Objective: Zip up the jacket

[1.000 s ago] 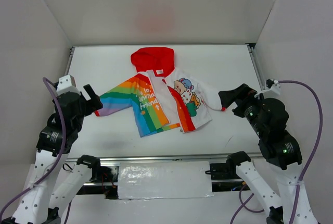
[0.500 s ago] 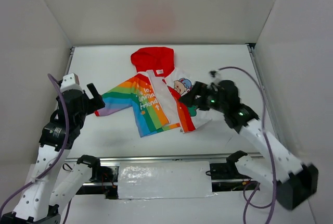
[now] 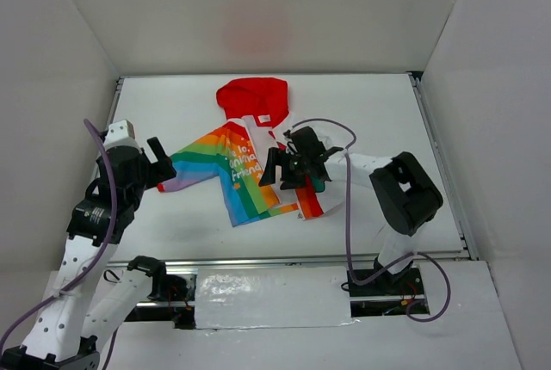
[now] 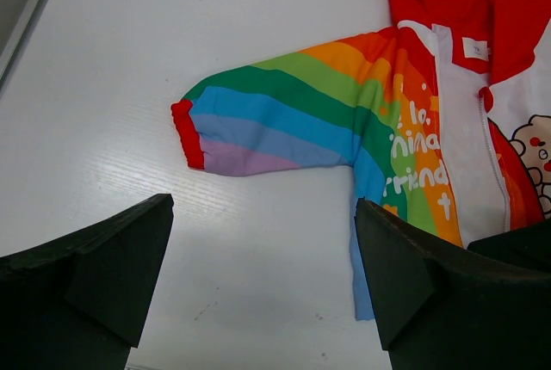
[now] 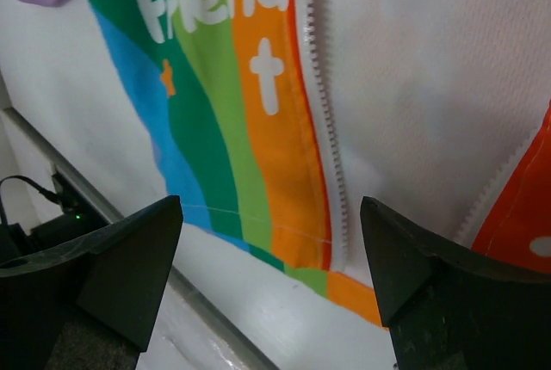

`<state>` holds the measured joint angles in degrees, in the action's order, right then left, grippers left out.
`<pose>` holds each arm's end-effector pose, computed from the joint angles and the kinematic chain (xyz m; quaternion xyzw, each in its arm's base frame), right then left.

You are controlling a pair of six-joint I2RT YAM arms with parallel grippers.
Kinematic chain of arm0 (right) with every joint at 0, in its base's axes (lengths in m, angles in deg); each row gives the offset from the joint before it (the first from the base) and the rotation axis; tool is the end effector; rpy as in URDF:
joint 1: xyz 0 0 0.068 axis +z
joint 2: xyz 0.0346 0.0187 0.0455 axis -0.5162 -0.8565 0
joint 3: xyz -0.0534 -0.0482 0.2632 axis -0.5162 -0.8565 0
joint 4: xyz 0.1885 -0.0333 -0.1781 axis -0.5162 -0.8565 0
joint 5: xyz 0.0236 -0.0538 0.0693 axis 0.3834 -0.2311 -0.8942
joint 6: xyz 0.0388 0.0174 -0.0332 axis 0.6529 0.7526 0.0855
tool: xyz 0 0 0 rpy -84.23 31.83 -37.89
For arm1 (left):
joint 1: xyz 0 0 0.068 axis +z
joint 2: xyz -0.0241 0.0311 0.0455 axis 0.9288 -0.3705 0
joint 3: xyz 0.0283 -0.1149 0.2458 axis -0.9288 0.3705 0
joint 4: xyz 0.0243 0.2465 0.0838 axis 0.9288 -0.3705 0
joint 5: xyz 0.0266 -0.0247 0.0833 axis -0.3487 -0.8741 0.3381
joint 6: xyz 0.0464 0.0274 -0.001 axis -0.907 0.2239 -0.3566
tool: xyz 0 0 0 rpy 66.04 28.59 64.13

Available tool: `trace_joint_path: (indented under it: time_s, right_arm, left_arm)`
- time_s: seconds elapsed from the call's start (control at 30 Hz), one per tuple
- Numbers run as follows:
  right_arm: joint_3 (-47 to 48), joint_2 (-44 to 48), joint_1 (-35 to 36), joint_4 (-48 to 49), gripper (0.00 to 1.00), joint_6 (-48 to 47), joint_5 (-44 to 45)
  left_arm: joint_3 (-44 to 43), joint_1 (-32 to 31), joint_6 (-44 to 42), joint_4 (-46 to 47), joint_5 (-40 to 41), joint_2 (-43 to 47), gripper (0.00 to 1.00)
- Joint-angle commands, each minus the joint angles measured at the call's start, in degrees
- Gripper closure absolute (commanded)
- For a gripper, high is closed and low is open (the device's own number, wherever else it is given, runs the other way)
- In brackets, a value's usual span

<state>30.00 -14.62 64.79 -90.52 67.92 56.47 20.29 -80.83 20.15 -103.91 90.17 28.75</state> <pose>0.2889 0.2091 0.1690 -0.0504 0.9185 0.3484 0.1803 0.1368 -0.0167 0.3551 -0.2267 0.8034 -0.0365 0.5494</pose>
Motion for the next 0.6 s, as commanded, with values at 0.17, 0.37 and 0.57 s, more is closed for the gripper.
trace_joint_path:
  time_s: [0.17,0.37,0.57]
  right_arm:
    - [4.55,-5.29,-0.32,4.01,0.13,-3.88,0.19]
    - [10.95,-8.97,-1.72,0.68,0.16,-6.87,-0.50]
    - [15.18,-11.61,-2.34,-1.00,0.16,-9.07,-1.56]
  left_arm:
    - [0.01,-0.34,-2.14,2.84,-2.57,-0.55,0.01]
    - [0.19,-0.34,-2.40,3.10,-2.92,-0.20,0.01]
    - [0.27,-0.43,-2.67,3.19,-3.54,-0.46,0.01]
